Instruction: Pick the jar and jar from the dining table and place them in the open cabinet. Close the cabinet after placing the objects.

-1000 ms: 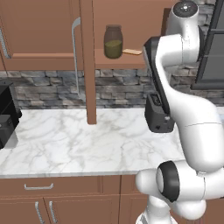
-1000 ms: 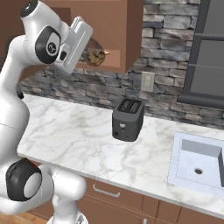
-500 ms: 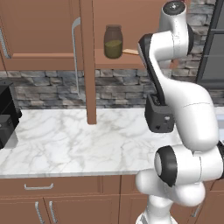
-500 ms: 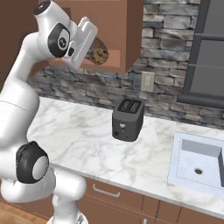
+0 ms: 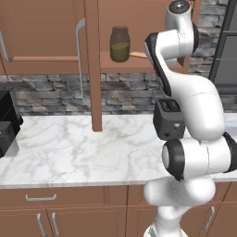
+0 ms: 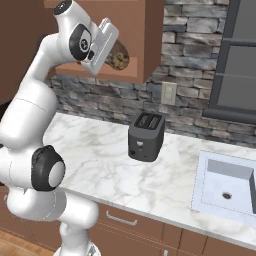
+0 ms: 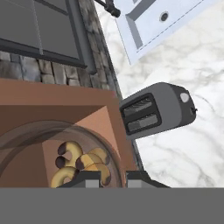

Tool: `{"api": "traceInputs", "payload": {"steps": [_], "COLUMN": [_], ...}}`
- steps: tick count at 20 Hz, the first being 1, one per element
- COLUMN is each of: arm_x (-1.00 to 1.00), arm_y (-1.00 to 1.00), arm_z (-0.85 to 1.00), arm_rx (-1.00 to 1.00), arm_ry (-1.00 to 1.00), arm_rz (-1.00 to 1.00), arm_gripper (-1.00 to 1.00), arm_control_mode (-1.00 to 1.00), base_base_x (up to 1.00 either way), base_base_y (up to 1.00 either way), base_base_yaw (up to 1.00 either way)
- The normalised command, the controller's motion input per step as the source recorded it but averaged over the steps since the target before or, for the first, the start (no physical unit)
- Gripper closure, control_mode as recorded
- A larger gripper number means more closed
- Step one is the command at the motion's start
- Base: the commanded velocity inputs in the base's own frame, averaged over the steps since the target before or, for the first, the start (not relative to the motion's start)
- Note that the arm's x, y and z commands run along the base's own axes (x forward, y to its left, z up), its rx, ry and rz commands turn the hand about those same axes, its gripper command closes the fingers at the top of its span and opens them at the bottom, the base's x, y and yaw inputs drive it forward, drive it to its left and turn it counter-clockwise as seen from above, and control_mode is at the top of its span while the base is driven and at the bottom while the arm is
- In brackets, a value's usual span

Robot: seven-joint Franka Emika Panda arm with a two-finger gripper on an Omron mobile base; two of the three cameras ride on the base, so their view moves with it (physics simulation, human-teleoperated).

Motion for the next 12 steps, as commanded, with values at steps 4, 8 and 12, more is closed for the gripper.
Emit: {"api": "traceInputs", "payload": {"steps": [4,8,12], "arm_x": [0.42,0.22,0.17], "arm_y": [-0.12,-0.12,-0.12], "arm_z": [-0.05,-0.07,-0.1], "arm_rx": [0.01,0.0,0.0], "arm_ry": [0.0,0.0,0.0], "arm_rz": [0.0,0.0,0.0], "arm_gripper": [1.0,1.0,1.0], "arm_control_mode": [-1.0,-1.0,-1.0], "base_base_x": [0.0,0.0,0.0], "base_base_y": [0.0,0.0,0.0], "base_base_yaw": [0.0,0.0,0.0]}}
